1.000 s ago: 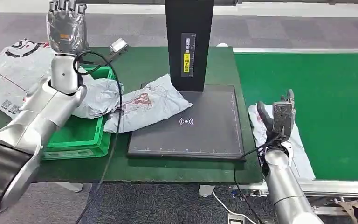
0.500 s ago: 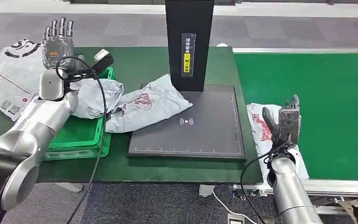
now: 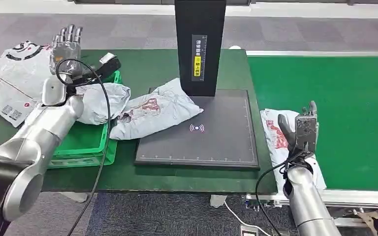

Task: Moved the parcel from conveyor to table for the left to box.

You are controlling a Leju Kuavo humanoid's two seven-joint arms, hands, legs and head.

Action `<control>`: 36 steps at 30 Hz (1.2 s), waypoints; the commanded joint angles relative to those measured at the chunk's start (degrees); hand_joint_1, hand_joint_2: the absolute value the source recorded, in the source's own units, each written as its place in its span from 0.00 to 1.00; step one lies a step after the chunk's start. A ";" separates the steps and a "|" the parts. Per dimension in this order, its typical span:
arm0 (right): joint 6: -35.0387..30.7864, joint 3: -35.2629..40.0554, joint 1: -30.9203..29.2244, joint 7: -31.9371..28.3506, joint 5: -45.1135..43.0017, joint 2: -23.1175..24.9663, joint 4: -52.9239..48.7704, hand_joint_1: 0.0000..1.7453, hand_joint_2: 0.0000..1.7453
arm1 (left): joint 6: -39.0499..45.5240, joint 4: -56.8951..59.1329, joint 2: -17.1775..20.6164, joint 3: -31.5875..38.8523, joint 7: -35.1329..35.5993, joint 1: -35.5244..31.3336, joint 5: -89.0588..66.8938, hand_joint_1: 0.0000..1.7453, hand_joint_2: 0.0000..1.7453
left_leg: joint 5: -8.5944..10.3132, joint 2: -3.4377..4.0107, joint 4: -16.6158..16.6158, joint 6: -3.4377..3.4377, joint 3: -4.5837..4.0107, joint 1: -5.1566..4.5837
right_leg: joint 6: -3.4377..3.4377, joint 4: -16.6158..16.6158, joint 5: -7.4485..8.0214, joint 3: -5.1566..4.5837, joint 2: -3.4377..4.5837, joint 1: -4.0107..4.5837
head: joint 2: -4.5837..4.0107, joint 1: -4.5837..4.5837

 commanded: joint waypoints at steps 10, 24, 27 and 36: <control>2.86 1.55 -5.15 3.68 4.04 2.41 2.95 0.00 1.00 | -12.58 3.17 -21.86 11.40 -11.58 12.88 16.62 0.00 1.00 | -0.07 -0.25 -0.10 0.16 0.13 -0.15 | 0.03 -0.15 -0.04 0.24 -0.18 -0.21 | 0.00 0.00; 2.35 1.44 -6.51 2.05 3.82 3.07 5.90 0.00 1.00 | -12.93 3.13 -20.82 7.62 -12.88 12.35 15.22 0.00 1.00 | -0.13 -0.13 -0.10 0.15 0.18 -0.11 | 0.04 -0.21 -0.05 0.31 0.03 -0.07 | 0.02 0.02; 2.21 1.18 -6.79 1.59 3.56 3.12 6.62 0.00 1.00 | -14.19 3.31 -21.75 5.55 -13.17 12.22 14.30 0.00 1.00 | -0.15 -0.14 -0.09 0.18 0.20 -0.09 | 0.07 -0.23 -0.06 0.36 0.01 -0.04 | 0.00 0.02; 3.67 1.75 -9.71 -1.36 1.40 2.73 10.83 0.00 1.00 | -32.02 6.78 -22.36 -19.55 9.81 11.26 -8.82 0.00 1.00 | -0.12 -0.15 0.01 0.20 0.02 -0.12 | 0.07 -0.10 -0.05 0.17 -0.06 -0.17 | 0.00 0.02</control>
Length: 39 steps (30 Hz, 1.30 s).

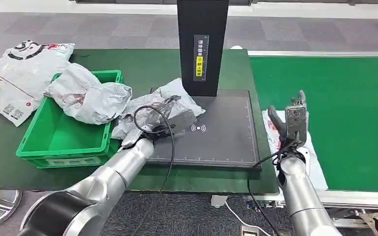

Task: Moved the parcel from conveyor to table for the left to box.

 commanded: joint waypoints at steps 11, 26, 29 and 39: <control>1.00 4.23 -4.63 0.41 -0.65 0.55 5.93 0.00 1.00 | -14.34 6.30 1.42 -29.02 25.97 -2.87 -22.79 1.00 1.00 | -0.04 0.25 -0.10 -0.02 0.30 0.06 | -0.03 -0.13 0.08 0.22 0.35 0.07 | 0.00 0.00; 0.68 5.10 -4.25 -1.06 -1.60 1.82 7.07 0.00 1.00 | -3.96 5.68 2.60 -26.91 26.40 -3.40 -22.23 1.00 1.00 | 0.01 0.13 -0.03 0.00 0.16 0.04 | -0.01 -0.01 0.03 0.11 0.21 0.05 | -0.02 0.00; 0.33 5.26 -3.70 0.02 -1.00 2.23 5.82 0.00 1.00 | 1.93 5.92 3.29 -27.85 27.37 -3.73 -24.23 1.00 1.00 | -0.01 0.21 -0.06 -0.01 0.24 0.07 | -0.02 -0.06 0.04 0.17 0.32 0.08 | -0.02 0.00; 0.21 5.29 -3.69 0.07 -0.84 2.31 5.83 0.00 1.00 | 2.96 5.75 3.43 -28.02 27.67 -3.72 -24.58 1.00 1.00 | -0.02 0.14 -0.05 0.00 0.22 0.05 | -0.01 -0.04 0.01 0.16 0.26 0.05 | -0.02 0.00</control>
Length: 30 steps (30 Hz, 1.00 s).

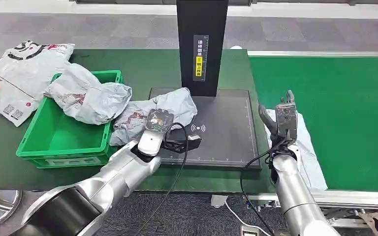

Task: Moved the parcel from conveyor to table for the left to box.

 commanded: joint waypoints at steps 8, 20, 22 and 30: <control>0.03 2.90 -2.26 -0.03 0.03 0.22 2.77 0.00 1.00 | 1.93 2.71 1.71 -3.71 0.84 -2.11 -1.45 1.00 1.00 | -0.08 0.10 -0.05 -0.02 0.21 0.09 | -0.06 -0.12 0.00 0.19 0.23 0.08 | 0.00 0.00; 0.08 2.91 -2.87 -0.33 0.19 0.63 3.45 0.00 1.00 | 7.33 1.81 2.39 -4.30 1.14 -2.23 -2.32 1.00 1.00 | -0.08 0.13 -0.08 -0.01 0.25 0.06 | -0.04 -0.14 0.00 0.20 0.28 0.06 | 0.00 0.00; -0.02 2.93 -4.04 -0.22 0.51 1.26 4.58 0.00 1.00 | 12.97 1.61 2.94 -3.75 0.23 -3.48 -2.38 1.00 1.00 | -0.08 0.17 -0.01 -0.02 0.15 0.05 | -0.04 -0.06 0.01 0.09 0.29 0.05 | 0.00 0.00; 0.16 1.26 -6.58 -1.01 0.17 1.55 7.74 0.00 1.00 | 29.75 -6.19 3.24 3.78 -8.31 -12.68 0.48 1.00 1.00 | -0.03 -0.04 0.23 -0.03 -0.22 0.11 | -0.03 0.14 -0.02 -0.18 0.05 0.11 | -0.02 -0.02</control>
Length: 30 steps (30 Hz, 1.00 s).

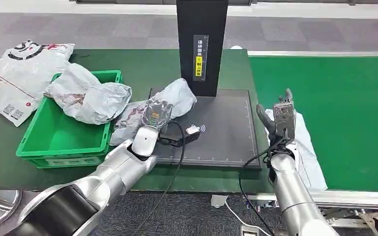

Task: Moved the parcel from conveyor to table for the left to box.

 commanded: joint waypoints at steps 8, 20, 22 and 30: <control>1.01 0.88 -8.64 -1.13 -2.67 0.00 10.97 0.00 1.00 | 10.20 -9.21 3.09 8.83 -5.67 -12.60 -1.22 1.00 1.00 | -0.06 0.14 0.07 0.00 0.01 0.06 | -0.03 0.04 0.02 0.01 0.26 0.03 | -0.02 0.00; 0.19 0.66 -4.65 2.44 -0.97 -0.52 3.93 0.00 1.00 | 10.20 -7.29 2.30 10.16 -3.26 -11.81 -4.42 1.00 1.00 | -0.05 0.04 0.03 0.02 0.03 0.07 | -0.01 0.01 -0.02 0.01 0.13 0.04 | -0.02 0.00; 0.19 0.66 -4.65 2.44 -0.97 -0.52 3.93 0.00 1.00 | 10.20 -7.29 2.30 10.16 -3.26 -11.81 -4.42 1.00 1.00 | -0.05 0.00 0.03 0.02 0.03 0.10 | -0.01 -0.01 -0.01 0.05 0.11 0.06 | 0.00 0.00; 0.19 0.66 -4.65 2.44 -0.97 -0.52 3.93 0.00 1.00 | 10.20 -7.29 2.30 10.16 -3.26 -11.81 -4.42 1.00 1.00 | -0.05 0.02 0.02 0.00 0.03 0.07 | -0.03 0.00 -0.02 0.04 0.13 0.03 | -0.02 0.00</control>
